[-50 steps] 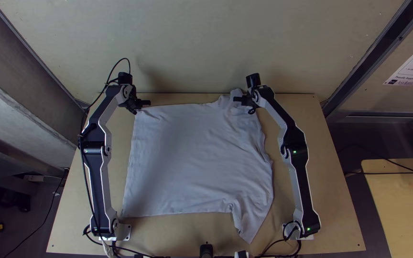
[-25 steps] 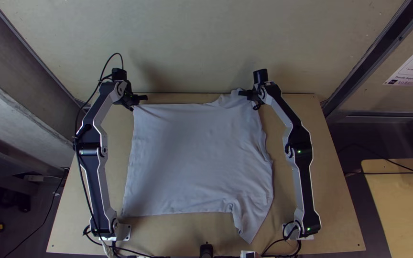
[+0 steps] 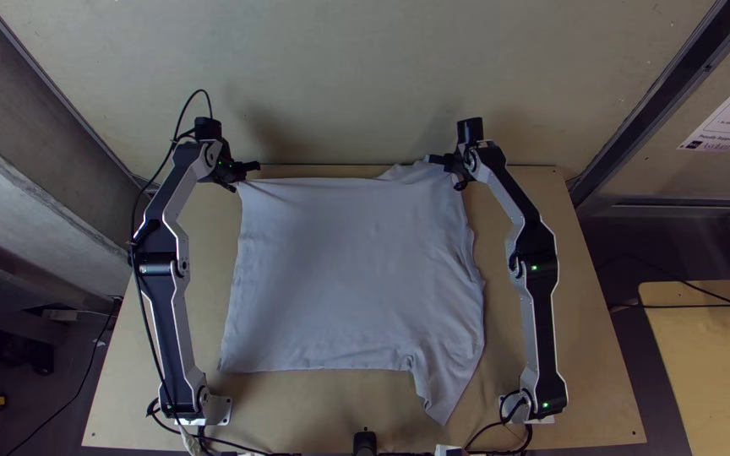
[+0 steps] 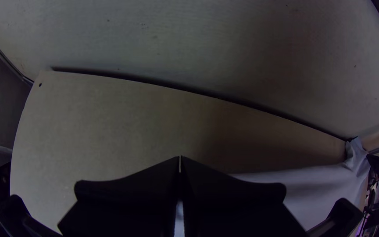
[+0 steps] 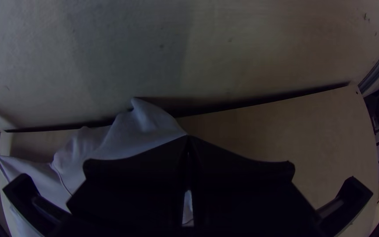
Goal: Fold the t-shirt
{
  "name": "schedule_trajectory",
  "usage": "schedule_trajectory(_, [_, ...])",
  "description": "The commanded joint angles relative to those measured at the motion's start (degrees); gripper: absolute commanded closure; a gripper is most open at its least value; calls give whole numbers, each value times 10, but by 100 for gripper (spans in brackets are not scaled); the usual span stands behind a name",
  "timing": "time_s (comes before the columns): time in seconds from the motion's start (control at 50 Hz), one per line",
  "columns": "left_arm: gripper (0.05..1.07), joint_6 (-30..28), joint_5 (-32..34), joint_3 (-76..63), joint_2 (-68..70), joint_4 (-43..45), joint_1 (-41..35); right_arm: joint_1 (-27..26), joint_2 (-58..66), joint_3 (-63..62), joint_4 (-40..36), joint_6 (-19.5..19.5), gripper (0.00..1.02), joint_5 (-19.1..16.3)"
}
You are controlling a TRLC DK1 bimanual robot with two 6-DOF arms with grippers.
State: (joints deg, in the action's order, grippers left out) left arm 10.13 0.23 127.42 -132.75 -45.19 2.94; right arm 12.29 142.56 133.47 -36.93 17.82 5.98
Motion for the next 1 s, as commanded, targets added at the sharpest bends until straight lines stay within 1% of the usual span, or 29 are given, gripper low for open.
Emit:
schedule_trajectory(0.0, [104, 10, 1, 15, 9, -17, 13, -14, -40, 6, -10, 10, 100, 4])
schedule_trajectory(0.14, [104, 2, 3, 6, 28, -44, 10, -13, -62, -20, -26, 6, 100, 3])
schedule_trajectory(0.28, [104, -8, 22, -25, 58, -46, 11, -14, -80, -31, -61, 7, 100, 0])
schedule_trajectory(0.4, [104, -9, 29, -39, 79, -46, 17, -13, -100, -55, -71, 1, 100, -1])
schedule_trajectory(0.58, [104, -10, 45, -68, 109, -47, 24, -12, -127, -95, -75, -6, 100, -1])
schedule_trajectory(0.98, [104, -21, 44, -175, 179, -37, 24, -1, -214, -230, -70, -12, 100, -1])
